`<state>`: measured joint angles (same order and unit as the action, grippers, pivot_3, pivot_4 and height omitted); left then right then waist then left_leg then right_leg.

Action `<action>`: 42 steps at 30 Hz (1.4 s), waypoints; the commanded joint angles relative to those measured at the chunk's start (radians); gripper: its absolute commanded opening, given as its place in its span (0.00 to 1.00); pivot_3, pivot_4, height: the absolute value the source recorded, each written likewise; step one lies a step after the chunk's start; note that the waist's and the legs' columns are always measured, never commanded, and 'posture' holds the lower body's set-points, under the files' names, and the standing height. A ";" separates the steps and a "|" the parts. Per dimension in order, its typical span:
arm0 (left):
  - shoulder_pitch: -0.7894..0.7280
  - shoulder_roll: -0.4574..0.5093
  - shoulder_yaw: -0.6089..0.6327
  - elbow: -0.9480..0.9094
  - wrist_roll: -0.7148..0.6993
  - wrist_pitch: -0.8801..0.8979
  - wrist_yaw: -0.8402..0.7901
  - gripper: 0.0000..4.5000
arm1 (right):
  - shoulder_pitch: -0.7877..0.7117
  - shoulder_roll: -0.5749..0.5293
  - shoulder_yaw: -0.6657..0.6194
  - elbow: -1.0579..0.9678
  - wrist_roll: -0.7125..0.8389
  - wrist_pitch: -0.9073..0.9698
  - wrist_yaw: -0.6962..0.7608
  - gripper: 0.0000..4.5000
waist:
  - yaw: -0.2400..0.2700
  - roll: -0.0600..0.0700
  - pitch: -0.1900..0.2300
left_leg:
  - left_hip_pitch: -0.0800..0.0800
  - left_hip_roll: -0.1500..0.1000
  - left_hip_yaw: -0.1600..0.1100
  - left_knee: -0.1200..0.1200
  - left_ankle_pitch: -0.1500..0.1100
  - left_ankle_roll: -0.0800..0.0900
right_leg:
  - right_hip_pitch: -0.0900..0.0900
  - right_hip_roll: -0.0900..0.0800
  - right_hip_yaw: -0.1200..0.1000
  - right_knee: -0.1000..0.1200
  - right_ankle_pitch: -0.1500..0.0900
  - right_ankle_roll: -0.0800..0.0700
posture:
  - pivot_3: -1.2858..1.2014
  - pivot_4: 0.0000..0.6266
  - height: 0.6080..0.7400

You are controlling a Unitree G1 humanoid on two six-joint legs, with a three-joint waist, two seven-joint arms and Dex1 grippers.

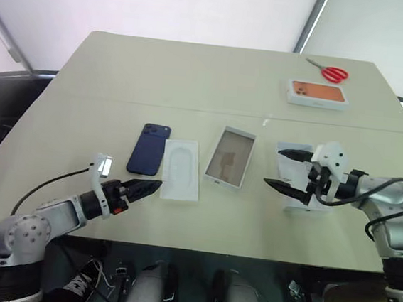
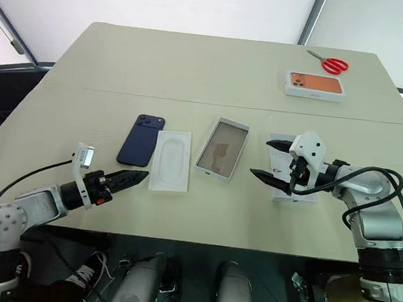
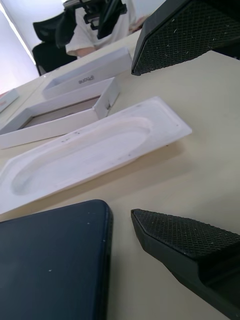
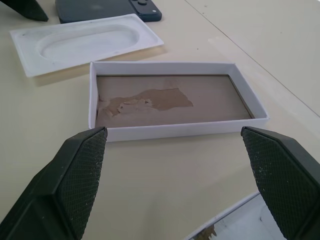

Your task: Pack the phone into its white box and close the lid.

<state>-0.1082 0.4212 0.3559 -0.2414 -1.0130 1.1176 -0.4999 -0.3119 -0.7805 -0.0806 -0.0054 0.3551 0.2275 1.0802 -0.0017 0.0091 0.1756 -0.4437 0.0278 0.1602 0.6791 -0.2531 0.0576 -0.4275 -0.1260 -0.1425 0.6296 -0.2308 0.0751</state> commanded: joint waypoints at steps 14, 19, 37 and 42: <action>-0.110 -0.112 -0.117 0.149 0.053 -0.035 0.078 1.00 | -0.016 0.032 0.006 -0.053 0.002 -0.004 -0.034 0.99 | 0.016 0.001 -0.001 | 0.001 -0.001 -0.001 0.001 0.000 0.000 | 0.002 -0.001 -0.001 0.000 0.000 0.000 | 0.52 0.24 0.98; -0.121 -0.123 -0.126 0.161 0.044 -0.028 0.075 1.00 | -0.005 0.042 0.034 -0.111 0.019 0.028 -0.023 0.99 | 0.016 0.001 -0.001 | 0.001 0.000 -0.001 0.001 0.000 0.000 | 0.002 0.000 -0.001 0.000 0.000 0.000 | 0.52 0.24 0.98; -0.095 -0.116 -0.106 0.174 0.039 0.000 0.112 0.19 | -0.031 0.055 0.042 -0.084 -0.007 0.001 -0.035 1.00 | 0.015 0.001 -0.001 | 0.001 0.000 -0.001 0.001 0.000 0.001 | 0.001 0.000 -0.001 0.000 0.000 0.000 | 0.52 0.24 0.98; -0.103 -0.125 -0.081 0.191 0.019 0.038 0.151 0.01 | -0.041 0.052 0.037 -0.085 -0.007 0.001 -0.038 1.00 | 0.014 0.002 -0.002 | 0.002 0.000 -0.001 0.001 -0.002 0.004 | 0.001 -0.001 -0.001 0.000 0.000 -0.001 | 0.52 0.24 0.98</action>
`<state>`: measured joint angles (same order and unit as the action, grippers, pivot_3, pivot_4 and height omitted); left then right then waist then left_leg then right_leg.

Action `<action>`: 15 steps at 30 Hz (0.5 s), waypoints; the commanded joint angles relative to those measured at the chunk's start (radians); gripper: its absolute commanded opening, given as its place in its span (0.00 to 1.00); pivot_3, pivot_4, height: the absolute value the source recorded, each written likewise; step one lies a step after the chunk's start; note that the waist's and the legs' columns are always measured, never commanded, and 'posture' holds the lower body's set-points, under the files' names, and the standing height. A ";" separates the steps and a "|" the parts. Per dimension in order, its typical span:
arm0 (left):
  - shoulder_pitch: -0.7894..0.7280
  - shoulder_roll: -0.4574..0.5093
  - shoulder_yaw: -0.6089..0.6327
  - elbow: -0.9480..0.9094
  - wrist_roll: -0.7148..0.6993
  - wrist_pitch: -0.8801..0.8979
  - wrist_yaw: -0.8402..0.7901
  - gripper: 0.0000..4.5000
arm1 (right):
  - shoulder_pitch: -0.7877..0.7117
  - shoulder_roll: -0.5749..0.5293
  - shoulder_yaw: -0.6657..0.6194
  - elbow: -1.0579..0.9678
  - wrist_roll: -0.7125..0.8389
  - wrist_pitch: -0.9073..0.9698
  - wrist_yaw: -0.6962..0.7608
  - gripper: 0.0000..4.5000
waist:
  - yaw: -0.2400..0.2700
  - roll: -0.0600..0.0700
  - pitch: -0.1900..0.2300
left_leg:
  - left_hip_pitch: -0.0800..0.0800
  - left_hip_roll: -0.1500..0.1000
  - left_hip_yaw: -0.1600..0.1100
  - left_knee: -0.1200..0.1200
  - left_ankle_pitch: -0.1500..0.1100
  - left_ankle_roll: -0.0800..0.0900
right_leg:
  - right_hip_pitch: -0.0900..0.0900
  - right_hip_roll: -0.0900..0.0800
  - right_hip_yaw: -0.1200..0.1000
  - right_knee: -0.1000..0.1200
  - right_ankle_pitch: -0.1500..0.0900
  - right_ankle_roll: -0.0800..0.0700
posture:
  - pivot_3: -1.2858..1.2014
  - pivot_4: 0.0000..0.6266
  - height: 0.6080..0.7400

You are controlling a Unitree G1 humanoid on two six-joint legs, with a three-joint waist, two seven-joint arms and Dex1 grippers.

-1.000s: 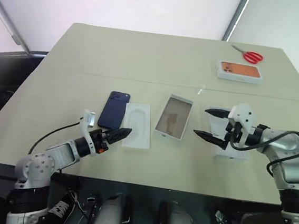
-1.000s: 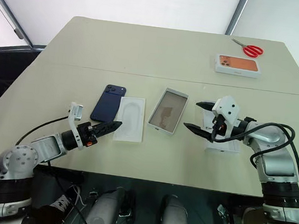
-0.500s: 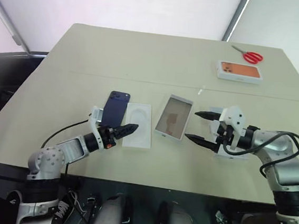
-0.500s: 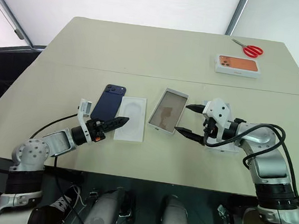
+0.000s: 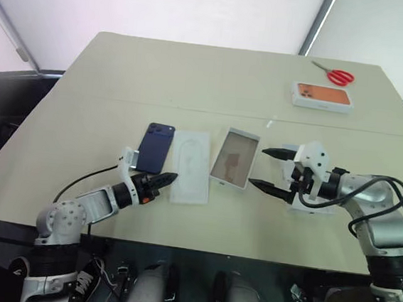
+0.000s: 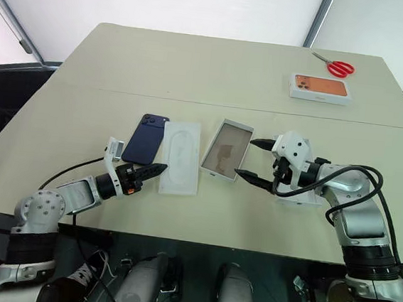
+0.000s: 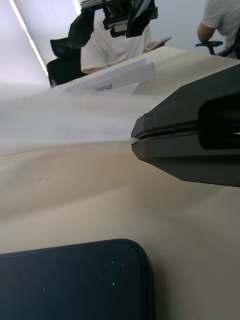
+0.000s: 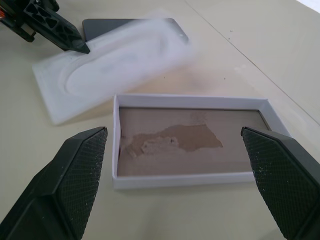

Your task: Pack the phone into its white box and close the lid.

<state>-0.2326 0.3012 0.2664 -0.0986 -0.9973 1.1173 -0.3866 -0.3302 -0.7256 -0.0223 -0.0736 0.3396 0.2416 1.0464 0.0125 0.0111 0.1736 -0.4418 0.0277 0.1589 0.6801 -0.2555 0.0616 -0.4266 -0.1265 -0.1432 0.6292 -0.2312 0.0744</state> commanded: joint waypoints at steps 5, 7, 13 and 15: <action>0.012 -0.009 0.027 0.046 -0.019 0.051 0.052 0.01 | -0.020 0.001 -0.016 -0.006 0.001 -0.022 -0.004 1.00 | 0.000 0.001 0.000 | 0.000 0.000 0.000 0.000 0.002 -0.003 | 0.000 0.000 0.000 0.000 0.000 0.000 | 0.52 0.24 0.98; 0.005 -0.014 0.045 0.038 -0.043 0.065 0.061 0.01 | -0.020 0.005 -0.013 -0.012 0.007 -0.012 -0.004 1.00 | 0.000 0.001 0.000 | 0.000 0.000 0.000 0.000 0.002 -0.003 | 0.000 0.000 0.000 0.000 0.000 0.000 | 0.52 0.24 0.98; -0.057 -0.020 0.128 0.036 -0.130 0.080 0.133 0.01 | -0.031 0.037 0.059 -0.046 0.019 0.085 -0.001 1.00 | -0.002 0.000 0.000 | -0.001 0.000 0.000 0.000 0.002 -0.003 | 0.000 0.000 0.000 0.000 0.000 0.000 | 0.52 0.24 0.98; -0.082 -0.008 0.150 0.040 -0.156 0.087 0.149 0.01 | -0.050 0.045 0.096 -0.029 -0.021 0.091 -0.008 1.00 | -0.003 0.000 0.001 | -0.001 0.001 0.000 0.000 0.002 -0.003 | 0.000 0.000 0.000 0.000 0.000 0.000 | 0.52 0.24 0.98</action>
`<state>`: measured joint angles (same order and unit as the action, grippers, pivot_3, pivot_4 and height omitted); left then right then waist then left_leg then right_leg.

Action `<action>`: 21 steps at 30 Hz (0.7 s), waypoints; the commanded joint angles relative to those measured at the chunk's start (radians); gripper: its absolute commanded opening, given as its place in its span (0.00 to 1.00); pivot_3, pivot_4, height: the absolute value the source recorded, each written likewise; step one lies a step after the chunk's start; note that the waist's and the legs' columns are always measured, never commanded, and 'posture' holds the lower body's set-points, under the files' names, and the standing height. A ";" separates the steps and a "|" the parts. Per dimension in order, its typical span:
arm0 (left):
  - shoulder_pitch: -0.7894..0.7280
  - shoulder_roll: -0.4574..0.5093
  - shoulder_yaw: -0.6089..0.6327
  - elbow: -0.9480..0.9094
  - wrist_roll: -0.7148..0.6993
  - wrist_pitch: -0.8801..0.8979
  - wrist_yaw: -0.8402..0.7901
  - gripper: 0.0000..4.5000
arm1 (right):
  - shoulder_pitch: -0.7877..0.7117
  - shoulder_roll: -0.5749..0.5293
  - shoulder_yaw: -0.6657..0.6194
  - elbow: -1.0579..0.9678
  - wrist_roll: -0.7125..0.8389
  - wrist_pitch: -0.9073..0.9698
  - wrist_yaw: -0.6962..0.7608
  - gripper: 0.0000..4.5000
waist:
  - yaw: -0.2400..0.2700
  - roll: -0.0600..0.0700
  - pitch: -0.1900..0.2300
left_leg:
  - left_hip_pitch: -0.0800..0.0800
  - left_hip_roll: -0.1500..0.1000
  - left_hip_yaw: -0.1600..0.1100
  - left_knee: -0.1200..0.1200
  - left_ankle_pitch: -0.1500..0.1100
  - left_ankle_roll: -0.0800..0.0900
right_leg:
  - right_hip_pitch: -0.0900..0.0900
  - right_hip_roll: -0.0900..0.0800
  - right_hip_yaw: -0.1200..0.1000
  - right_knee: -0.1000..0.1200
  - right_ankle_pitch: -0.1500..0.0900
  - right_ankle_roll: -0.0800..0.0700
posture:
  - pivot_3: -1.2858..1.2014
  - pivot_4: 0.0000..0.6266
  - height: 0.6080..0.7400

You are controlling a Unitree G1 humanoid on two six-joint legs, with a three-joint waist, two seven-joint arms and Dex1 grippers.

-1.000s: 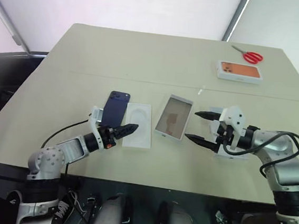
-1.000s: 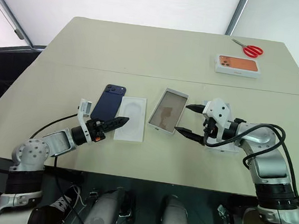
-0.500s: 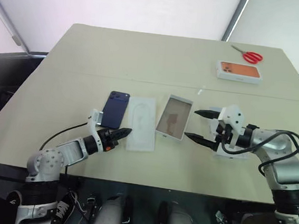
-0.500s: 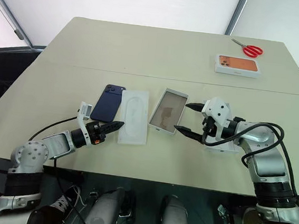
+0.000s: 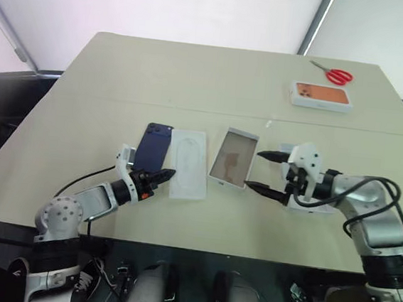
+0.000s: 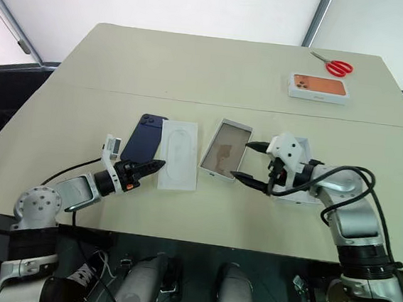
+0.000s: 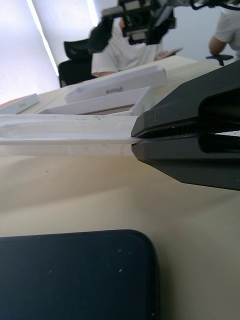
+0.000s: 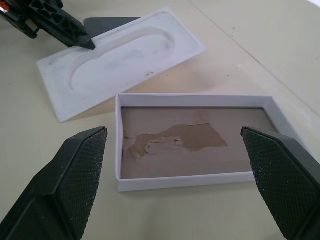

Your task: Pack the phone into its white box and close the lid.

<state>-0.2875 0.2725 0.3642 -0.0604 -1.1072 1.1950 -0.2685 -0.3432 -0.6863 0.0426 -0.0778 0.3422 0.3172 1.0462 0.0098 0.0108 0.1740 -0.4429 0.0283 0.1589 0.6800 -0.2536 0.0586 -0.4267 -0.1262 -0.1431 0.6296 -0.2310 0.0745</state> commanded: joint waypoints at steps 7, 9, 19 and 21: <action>-0.091 0.085 0.104 0.017 -0.117 0.038 0.066 0.01 | -0.116 0.110 0.117 -0.015 -0.026 0.156 -0.068 1.00 | 0.001 -0.003 0.002 | -0.002 0.000 0.000 0.000 0.000 0.000 | -0.002 0.000 0.000 0.000 0.000 0.000 | 0.52 0.24 0.98; -0.085 0.095 0.093 -0.009 -0.125 0.038 0.053 0.01 | -0.122 0.130 0.146 0.002 -0.052 0.149 -0.079 1.00 | 0.001 -0.004 0.003 | -0.002 -0.001 0.000 0.000 0.000 0.000 | -0.001 0.000 0.000 0.000 0.000 0.000 | 0.52 0.24 0.98; -0.063 0.109 0.071 -0.062 -0.145 0.038 0.090 0.00 | -0.113 0.105 0.239 0.090 -0.201 0.032 -0.072 0.26 | -0.003 -0.005 0.004 | -0.002 -0.001 0.000 0.000 0.000 -0.001 | -0.002 0.000 0.000 0.000 0.000 0.000 | 0.52 0.24 0.98; -0.070 0.114 0.070 -0.059 -0.148 0.041 0.100 0.00 | -0.116 0.110 0.233 0.098 -0.202 0.020 -0.064 0.03 | -0.003 -0.005 0.004 | -0.002 -0.001 0.001 0.000 0.000 -0.001 | -0.001 0.001 0.000 0.000 0.001 0.002 | 0.52 0.24 0.98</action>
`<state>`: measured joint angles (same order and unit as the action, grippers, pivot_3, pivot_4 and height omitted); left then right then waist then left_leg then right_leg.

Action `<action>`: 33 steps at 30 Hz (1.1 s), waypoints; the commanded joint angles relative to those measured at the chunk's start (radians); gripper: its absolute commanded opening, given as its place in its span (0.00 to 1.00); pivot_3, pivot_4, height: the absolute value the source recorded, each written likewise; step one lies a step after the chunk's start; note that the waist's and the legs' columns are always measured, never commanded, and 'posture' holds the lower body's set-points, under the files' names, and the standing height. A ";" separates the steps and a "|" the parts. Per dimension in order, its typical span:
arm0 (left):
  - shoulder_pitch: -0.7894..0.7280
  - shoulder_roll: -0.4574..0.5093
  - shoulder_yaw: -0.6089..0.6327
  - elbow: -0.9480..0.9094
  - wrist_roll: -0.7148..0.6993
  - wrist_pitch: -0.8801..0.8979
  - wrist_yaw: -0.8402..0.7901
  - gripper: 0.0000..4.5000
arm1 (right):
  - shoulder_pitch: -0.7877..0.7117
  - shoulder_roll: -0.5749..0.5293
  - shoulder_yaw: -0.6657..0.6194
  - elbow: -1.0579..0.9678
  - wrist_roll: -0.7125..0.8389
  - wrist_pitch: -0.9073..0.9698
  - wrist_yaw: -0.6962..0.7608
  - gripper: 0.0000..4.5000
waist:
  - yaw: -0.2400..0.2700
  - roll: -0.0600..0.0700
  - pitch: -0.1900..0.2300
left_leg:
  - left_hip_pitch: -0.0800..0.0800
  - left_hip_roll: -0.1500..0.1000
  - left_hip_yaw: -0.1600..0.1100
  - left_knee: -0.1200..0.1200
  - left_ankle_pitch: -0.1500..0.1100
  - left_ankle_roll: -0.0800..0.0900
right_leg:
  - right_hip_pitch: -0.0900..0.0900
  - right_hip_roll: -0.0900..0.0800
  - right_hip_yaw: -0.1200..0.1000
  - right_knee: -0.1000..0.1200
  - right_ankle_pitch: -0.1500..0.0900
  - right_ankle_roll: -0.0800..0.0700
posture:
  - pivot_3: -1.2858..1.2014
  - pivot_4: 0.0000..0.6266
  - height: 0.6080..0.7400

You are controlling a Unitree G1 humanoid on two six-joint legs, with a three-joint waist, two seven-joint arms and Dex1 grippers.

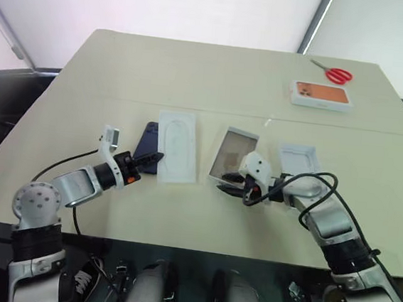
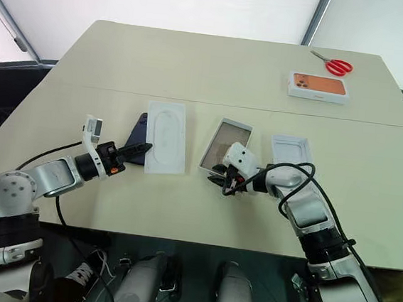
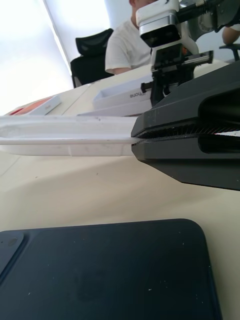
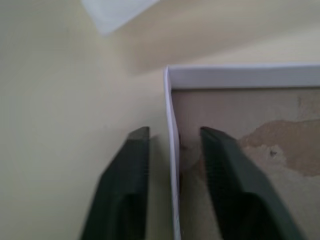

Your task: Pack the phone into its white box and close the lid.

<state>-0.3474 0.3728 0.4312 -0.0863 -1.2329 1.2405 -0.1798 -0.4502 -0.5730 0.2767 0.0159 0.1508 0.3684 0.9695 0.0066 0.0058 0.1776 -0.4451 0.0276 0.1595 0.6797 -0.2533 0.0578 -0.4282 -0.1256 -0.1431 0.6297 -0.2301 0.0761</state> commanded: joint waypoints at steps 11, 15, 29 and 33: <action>-0.101 0.023 -0.007 -0.002 -0.157 0.042 0.098 0.00 | 0.000 -0.005 0.001 -0.001 -0.023 -0.231 0.119 0.01 | 0.000 -0.001 0.001 | 0.000 0.000 0.000 0.000 0.000 0.000 | 0.000 0.001 0.000 0.000 0.001 0.002 | 0.52 0.24 0.98; -0.111 0.012 -0.014 0.023 -0.195 0.030 0.148 0.00 | -0.003 -0.005 0.004 -0.005 0.001 -0.209 0.155 0.01 | -0.001 -0.001 0.001 | 0.000 0.000 0.000 0.000 0.000 0.000 | 0.000 0.001 0.000 0.000 0.001 0.002 | 0.52 0.24 0.98; -0.120 -0.056 -0.099 0.038 -0.182 -0.010 0.169 0.00 | -0.005 -0.051 -0.096 -0.054 0.065 -0.103 0.165 0.87 | 0.004 -0.002 0.002 | 0.000 0.000 0.000 0.000 0.000 -0.001 | 0.000 0.001 0.000 0.000 0.001 0.002 | 0.52 0.24 0.98; -0.123 -0.086 -0.138 0.038 -0.162 -0.029 0.154 0.00 | 0.010 -0.129 -0.197 -0.067 0.124 -0.063 0.187 0.87 | 0.007 -0.002 0.002 | 0.000 0.000 0.000 0.000 0.000 0.000 | 0.001 0.000 0.000 0.000 0.001 0.002 | 0.52 0.24 0.98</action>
<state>-0.4472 0.2957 0.3109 -0.0381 -1.3970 1.2277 -0.0075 -0.4403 -0.6721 0.1341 -0.0181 0.2456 0.3045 1.1460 0.0134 0.0036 0.1792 -0.4450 0.0276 0.1592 0.6800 -0.2529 0.0573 -0.4275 -0.1253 -0.1431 0.6293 -0.2290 0.0781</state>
